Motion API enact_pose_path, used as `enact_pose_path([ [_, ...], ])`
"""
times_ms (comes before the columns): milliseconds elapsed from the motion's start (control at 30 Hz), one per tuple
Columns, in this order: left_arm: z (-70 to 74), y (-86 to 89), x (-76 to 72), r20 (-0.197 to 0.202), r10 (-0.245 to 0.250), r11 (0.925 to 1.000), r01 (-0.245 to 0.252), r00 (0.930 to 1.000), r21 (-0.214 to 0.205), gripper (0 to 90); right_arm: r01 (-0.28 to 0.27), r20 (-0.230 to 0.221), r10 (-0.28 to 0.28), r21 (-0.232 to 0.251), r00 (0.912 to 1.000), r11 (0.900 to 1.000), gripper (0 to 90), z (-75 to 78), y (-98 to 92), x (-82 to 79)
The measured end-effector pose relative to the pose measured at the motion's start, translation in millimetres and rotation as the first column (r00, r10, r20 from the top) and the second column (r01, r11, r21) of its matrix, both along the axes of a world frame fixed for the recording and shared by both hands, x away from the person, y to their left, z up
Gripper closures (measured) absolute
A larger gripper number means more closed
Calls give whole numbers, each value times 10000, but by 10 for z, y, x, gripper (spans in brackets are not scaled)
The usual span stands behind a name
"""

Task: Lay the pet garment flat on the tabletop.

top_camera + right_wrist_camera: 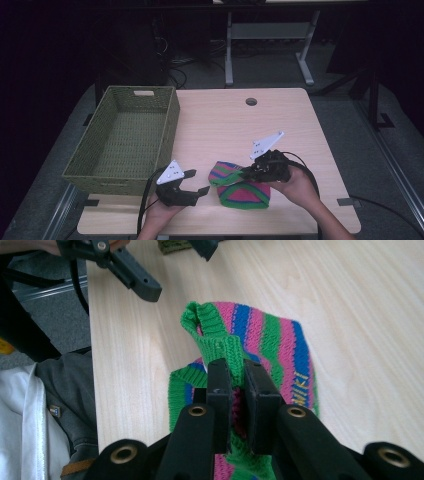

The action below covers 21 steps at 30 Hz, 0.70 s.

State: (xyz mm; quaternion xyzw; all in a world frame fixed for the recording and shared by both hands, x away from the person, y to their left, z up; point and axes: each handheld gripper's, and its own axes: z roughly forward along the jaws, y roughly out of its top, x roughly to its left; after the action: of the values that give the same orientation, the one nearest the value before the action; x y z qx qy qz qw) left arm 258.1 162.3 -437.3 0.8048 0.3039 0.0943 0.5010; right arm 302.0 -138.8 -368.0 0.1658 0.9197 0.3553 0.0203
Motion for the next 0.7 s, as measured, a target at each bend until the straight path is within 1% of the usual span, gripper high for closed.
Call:
enact_pose_path([
  [33, 1, -10, -5, 17, 36, 10000, -36, 10000, -39, 233, 10, 29, -10, 29, 10000, 10000, 827, 18, -6, 7],
  [100, 4, -22, -4, 100, 2, 10000, -3, 9999, 15, 235, 29, 74, -29, 40, 10000, 10000, 827, 55, -17, 18],
  [167, 3, -42, -2, 108, -47, 9999, 49, 9999, -130, 235, 12, 83, -13, 87, 10000, 10000, 827, 94, -28, 33],
  [233, 7, -47, 4, 83, -100, 9999, 101, 9999, -117, 235, 2, 140, -4, 157, 9999, 9999, 827, 132, -38, 46],
  [300, 2, -79, 34, 120, -195, 9994, 198, 9997, -280, 234, -10, 130, 6, 263, 9999, 9997, 827, 166, -42, 62],
  [433, -18, -122, 87, 66, -171, 9998, 172, 9998, -69, 235, -48, 101, 44, 438, 9999, 9990, 827, 249, -54, 93],
  [467, -30, -132, 110, 34, -137, 9999, 137, 9999, 103, 235, -92, 162, 85, 423, 9998, 9991, 827, 261, -57, 101],
  [500, -30, -132, 110, 34, -137, 9999, 137, 9999, 103, 238, -63, 211, 54, 459, 9998, 9989, 827, 288, -62, 101],
  [533, -54, -141, 161, -61, -144, 9994, 146, 9999, 310, 246, -73, 233, 60, 567, 9997, 9984, 827, 305, -68, 104],
  [567, -54, -141, 161, -61, -144, 9994, 146, 9999, 310, 247, -73, 233, 60, 567, 9997, 9984, 827, 305, -68, 104],
  [600, -64, -154, 198, -63, -80, 9991, 83, 9999, 406, 248, -93, 260, 75, 693, 9996, 9976, 827, 334, -76, 103],
  [700, -67, -186, 260, -39, -84, 9995, 86, 10000, 299, 270, -95, 285, 72, 820, 9996, 9966, 828, 356, -87, 112],
])
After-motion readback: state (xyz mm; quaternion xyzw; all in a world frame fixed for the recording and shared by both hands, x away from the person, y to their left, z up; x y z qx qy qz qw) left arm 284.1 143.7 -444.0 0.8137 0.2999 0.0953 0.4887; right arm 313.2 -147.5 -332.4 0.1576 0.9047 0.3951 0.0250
